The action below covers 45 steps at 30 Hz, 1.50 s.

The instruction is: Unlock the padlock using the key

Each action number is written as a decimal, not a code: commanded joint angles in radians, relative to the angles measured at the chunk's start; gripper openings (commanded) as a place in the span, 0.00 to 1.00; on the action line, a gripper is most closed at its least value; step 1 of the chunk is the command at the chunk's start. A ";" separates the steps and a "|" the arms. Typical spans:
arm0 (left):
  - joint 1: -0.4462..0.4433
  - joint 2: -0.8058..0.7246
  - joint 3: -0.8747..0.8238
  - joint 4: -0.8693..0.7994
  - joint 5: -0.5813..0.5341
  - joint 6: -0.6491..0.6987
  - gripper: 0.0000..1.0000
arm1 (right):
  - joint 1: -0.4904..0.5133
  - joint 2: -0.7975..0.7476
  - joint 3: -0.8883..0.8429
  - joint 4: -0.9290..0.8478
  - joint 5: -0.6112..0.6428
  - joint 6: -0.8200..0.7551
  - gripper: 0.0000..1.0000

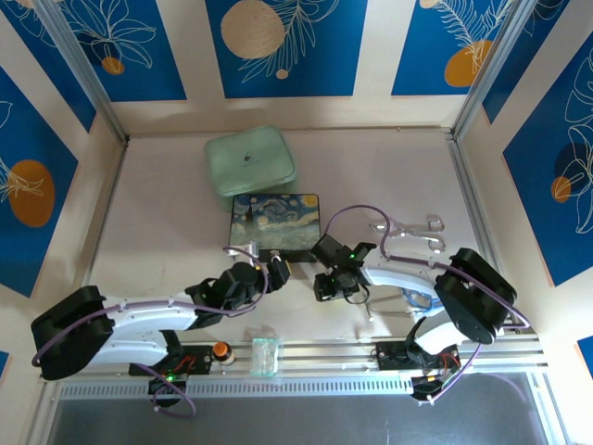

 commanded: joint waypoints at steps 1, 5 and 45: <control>-0.009 -0.012 -0.007 0.023 -0.017 -0.012 0.81 | 0.036 0.037 0.024 -0.070 0.092 0.091 0.36; -0.009 -0.009 -0.004 0.026 -0.018 -0.010 0.81 | 0.102 0.117 0.090 -0.099 0.135 0.143 0.33; -0.004 -0.014 0.112 0.021 0.291 0.061 0.59 | 0.126 -0.474 -0.176 0.156 -0.103 -0.228 0.00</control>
